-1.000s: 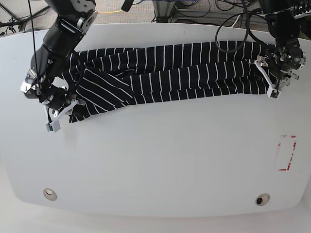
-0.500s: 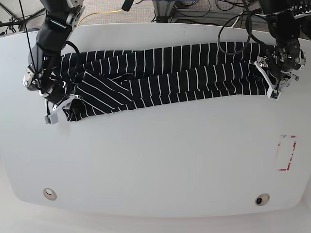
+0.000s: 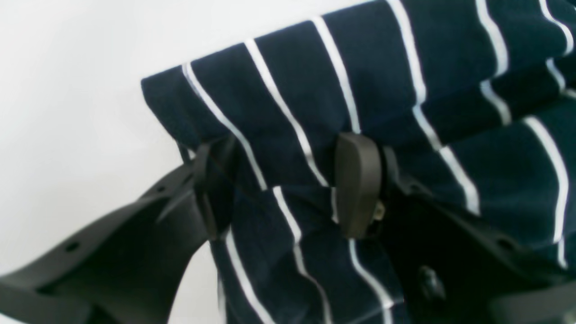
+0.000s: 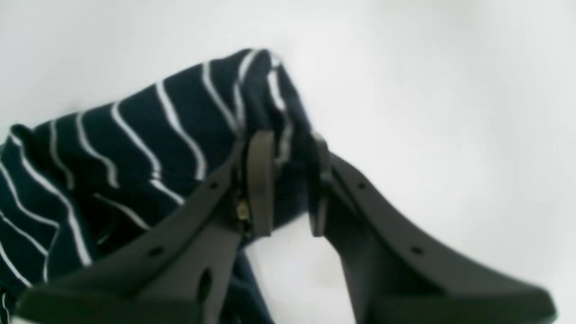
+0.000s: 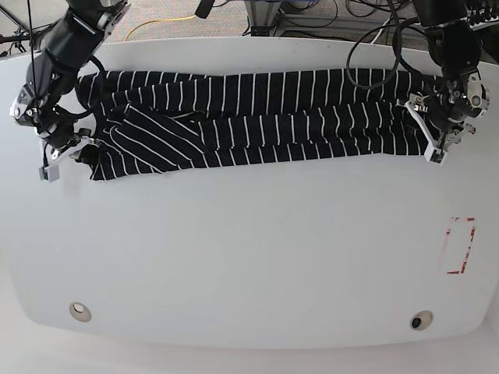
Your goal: Fold the T-shirt properly
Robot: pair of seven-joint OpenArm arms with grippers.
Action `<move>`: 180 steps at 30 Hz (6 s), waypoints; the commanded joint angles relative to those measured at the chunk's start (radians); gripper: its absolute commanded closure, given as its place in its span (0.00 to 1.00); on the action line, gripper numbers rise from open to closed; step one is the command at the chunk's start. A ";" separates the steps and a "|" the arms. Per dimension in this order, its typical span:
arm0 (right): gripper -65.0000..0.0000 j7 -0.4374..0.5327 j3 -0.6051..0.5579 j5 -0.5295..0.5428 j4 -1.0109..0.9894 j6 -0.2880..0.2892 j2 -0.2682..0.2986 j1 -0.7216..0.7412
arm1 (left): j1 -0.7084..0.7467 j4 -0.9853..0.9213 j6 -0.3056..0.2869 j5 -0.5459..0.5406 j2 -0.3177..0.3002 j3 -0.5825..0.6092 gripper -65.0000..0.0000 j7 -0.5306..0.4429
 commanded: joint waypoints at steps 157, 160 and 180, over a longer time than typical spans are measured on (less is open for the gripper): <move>0.81 -0.132 -0.199 0.022 0.339 0.005 -0.213 -0.151 | -0.115 0.368 -0.107 -0.296 0.268 0.625 0.96 0.405; 0.81 -0.132 -0.201 0.022 0.339 0.005 -0.213 -0.151 | -0.116 0.367 -0.107 -0.296 0.271 0.625 0.87 0.405; 0.81 -0.136 -0.204 0.019 0.370 0.005 -0.237 -0.139 | -0.182 0.394 -0.107 -0.339 0.328 0.548 0.44 0.460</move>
